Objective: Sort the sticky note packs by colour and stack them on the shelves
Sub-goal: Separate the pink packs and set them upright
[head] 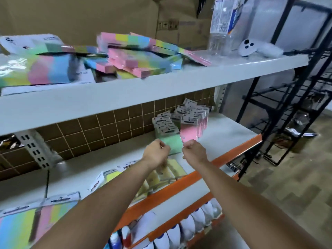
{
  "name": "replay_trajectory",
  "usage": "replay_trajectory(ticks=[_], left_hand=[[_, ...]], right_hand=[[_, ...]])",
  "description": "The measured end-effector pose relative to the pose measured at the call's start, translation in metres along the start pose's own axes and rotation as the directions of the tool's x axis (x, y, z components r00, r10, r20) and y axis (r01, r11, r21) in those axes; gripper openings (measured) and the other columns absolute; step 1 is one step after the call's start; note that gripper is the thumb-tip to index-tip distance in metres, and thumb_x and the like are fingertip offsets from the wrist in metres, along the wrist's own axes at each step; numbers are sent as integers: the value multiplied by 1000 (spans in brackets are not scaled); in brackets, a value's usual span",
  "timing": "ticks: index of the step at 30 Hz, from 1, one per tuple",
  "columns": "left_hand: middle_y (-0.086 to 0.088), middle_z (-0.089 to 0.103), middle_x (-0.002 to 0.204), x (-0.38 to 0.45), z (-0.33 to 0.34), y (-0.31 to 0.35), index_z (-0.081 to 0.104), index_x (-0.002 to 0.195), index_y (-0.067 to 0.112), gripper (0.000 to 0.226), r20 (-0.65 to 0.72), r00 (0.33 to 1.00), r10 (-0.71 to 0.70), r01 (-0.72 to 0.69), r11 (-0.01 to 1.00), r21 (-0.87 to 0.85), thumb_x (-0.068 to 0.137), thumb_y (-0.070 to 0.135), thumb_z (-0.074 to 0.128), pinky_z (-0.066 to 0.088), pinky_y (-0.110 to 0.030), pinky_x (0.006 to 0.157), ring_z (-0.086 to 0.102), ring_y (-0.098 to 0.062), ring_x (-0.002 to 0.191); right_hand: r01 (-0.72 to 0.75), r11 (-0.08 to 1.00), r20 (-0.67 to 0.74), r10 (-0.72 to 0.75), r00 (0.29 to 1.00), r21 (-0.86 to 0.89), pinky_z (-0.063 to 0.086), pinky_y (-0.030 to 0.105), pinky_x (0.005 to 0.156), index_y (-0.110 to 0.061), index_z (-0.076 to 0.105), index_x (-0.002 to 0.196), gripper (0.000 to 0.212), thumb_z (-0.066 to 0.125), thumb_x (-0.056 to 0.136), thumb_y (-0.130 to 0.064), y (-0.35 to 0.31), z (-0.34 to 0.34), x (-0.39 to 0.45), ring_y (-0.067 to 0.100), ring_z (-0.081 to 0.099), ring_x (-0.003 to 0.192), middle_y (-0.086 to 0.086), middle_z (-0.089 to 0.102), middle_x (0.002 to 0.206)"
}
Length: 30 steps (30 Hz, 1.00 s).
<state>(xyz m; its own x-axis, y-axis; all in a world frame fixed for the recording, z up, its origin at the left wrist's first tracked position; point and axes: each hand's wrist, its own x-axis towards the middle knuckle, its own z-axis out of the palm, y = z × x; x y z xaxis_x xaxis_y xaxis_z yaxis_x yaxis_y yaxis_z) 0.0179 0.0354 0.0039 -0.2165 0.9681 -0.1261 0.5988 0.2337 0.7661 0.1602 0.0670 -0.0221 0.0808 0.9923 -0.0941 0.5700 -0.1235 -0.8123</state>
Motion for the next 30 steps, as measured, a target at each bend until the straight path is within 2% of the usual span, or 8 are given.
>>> replay_trajectory(ticks=[4, 7, 11, 15, 17, 21, 26, 30], left_hand=[[-7, 62, 109, 30, 12, 10, 56, 116, 11, 32, -37, 993, -110, 112, 992, 53, 90, 29, 53, 42, -24, 76, 57, -24, 97], [-14, 62, 118, 51, 17, 11, 58, 118, 5, 40, -45, 979, -197, 201, 975, 93, 89, 33, 55, 48, -32, 80, 59, -30, 104], [-15, 54, 125, 72, 22, 12, 46, 131, 1, 46, -27, 954, -298, 298, 939, 172, 94, 27, 53, 47, -32, 86, 55, -28, 111], [-15, 56, 127, 91, 31, 9, 57, 111, 7, 22, -2, 940, -342, 334, 915, 228, 96, 21, 49, 43, -25, 68, 57, -22, 91], [-15, 54, 132, 94, 36, 10, 56, 115, 7, 25, 29, 929, -368, 350, 903, 249, 98, 23, 48, 40, -21, 59, 53, -19, 87], [-12, 57, 127, 99, 47, 6, 49, 132, 7, 39, 30, 916, -401, 389, 903, 182, 96, 22, 50, 48, -31, 92, 58, -25, 112], [-13, 62, 118, 99, 50, 3, 54, 125, 11, 34, 18, 912, -410, 409, 911, 53, 92, 17, 52, 51, -35, 90, 62, -29, 107], [-16, 64, 117, 101, 52, 2, 59, 118, 9, 29, 0, 912, -411, 411, 911, 21, 91, 15, 53, 50, -34, 88, 61, -31, 108]], right_hand=[[46, 998, 84, -43, 996, -35, 48, 27, 81, -11, 63, 113, 25, 56, 89, -13, 4, -6, 41, 27, 64, 101, 8, 67, 112], [62, 994, 142, -48, 989, -91, 44, 25, 78, -9, 62, 117, 32, 63, 89, -24, 8, -6, 66, 26, 62, 104, 7, 66, 111], [32, 994, 232, -7, 973, -103, 49, 30, 87, -8, 53, 124, 52, 68, 86, -38, 20, 0, 91, 27, 61, 105, 9, 63, 117], [28, 994, 289, 4, 957, -104, 50, 33, 89, -6, 45, 131, 67, 72, 82, -42, 29, 11, 105, 28, 60, 109, 10, 60, 121], [29, 996, 313, 0, 950, -87, 49, 31, 84, -5, 44, 130, 67, 74, 81, -41, 31, 16, 110, 28, 61, 108, 11, 61, 121], [19, 999, 339, -6, 941, -34, 46, 28, 77, -7, 49, 129, 66, 74, 79, -42, 28, 26, 120, 27, 62, 106, 9, 63, 120], [-4, 1000, 327, -1, 945, 17, 56, 31, 77, -13, 63, 117, 57, 80, 69, -39, 32, 45, 135, 22, 68, 91, 3, 70, 103], [-45, 997, 284, 26, 958, 61, 50, 31, 83, -3, 56, 125, 62, 82, 74, -27, 27, 42, 134, 29, 63, 104, 11, 65, 118]])
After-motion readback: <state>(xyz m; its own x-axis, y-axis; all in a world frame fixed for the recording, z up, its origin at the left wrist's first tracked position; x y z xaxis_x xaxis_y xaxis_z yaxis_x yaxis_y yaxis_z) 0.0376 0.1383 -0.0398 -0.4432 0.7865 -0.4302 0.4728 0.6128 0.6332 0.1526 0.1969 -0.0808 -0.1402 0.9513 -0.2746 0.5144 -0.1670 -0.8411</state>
